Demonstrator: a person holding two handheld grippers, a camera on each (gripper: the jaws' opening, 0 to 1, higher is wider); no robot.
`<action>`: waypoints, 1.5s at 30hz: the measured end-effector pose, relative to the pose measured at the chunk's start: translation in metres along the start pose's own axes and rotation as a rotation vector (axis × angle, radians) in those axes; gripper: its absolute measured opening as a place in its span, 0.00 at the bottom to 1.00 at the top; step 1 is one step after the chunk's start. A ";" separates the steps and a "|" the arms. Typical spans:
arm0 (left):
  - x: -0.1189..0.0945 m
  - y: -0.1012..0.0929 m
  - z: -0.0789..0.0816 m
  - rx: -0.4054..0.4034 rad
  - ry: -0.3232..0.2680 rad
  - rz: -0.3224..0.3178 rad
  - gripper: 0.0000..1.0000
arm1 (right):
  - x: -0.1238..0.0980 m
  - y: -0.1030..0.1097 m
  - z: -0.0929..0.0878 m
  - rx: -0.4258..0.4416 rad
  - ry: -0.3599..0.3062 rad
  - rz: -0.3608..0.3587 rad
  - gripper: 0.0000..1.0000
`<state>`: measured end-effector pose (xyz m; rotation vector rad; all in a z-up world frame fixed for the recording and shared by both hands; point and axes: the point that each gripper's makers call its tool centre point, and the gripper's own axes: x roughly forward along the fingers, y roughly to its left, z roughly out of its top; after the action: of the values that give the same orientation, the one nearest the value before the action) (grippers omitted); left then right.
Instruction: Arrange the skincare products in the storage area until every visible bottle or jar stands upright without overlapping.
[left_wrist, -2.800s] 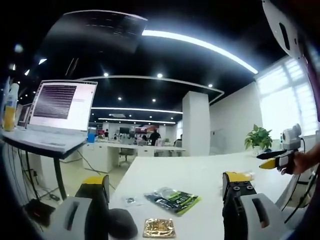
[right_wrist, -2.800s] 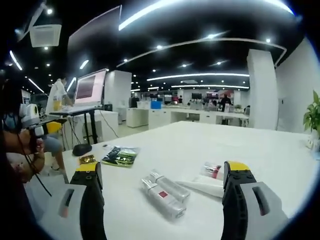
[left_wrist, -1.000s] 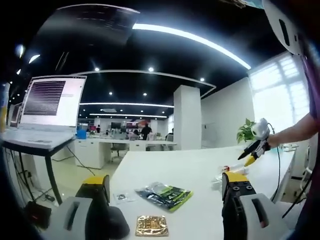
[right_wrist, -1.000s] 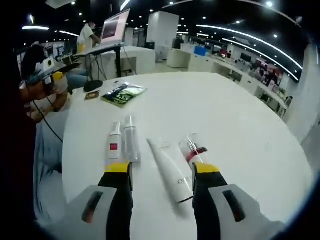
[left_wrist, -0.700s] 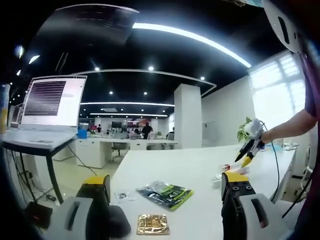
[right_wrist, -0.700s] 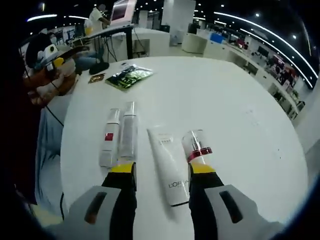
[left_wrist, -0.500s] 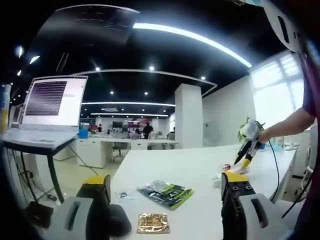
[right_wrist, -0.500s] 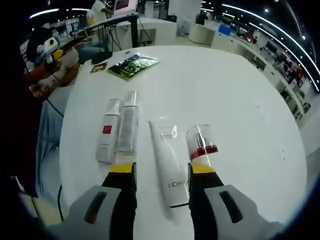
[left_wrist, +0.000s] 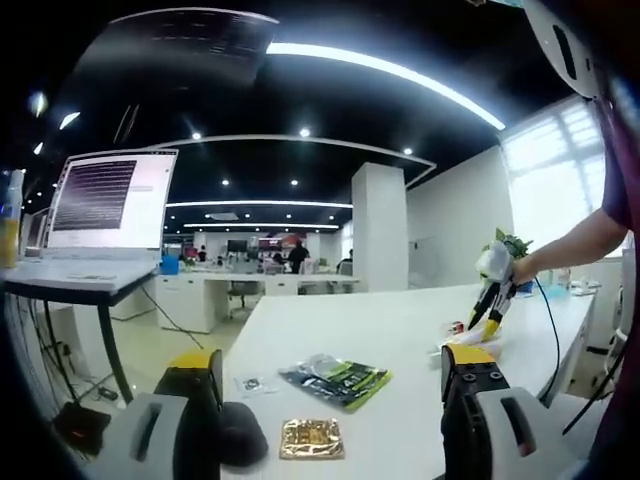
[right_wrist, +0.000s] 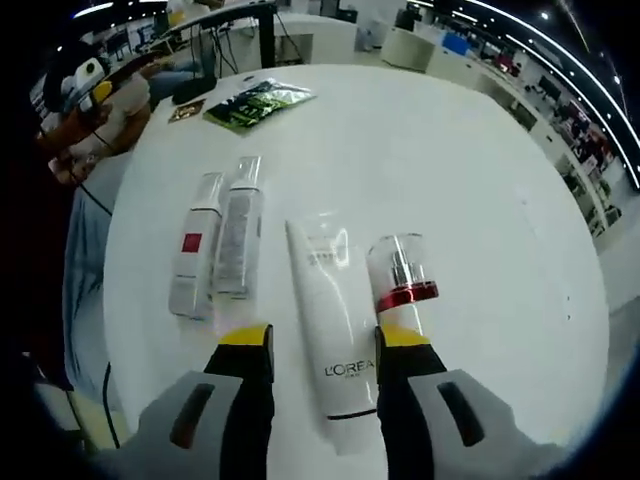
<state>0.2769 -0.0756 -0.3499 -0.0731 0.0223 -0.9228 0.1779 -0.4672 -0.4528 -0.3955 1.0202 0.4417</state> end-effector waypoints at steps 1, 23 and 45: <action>0.000 0.000 0.000 0.000 0.001 0.000 0.93 | 0.000 0.000 0.000 0.000 0.000 0.001 0.36; -0.001 0.004 -0.005 0.012 0.023 0.011 0.92 | 0.021 0.001 0.008 -0.011 0.062 0.106 0.31; 0.004 0.003 -0.010 0.019 0.033 0.000 0.92 | 0.025 -0.004 0.008 0.047 0.074 0.086 0.22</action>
<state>0.2810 -0.0773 -0.3603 -0.0406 0.0444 -0.9243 0.1970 -0.4628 -0.4707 -0.3285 1.1206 0.4818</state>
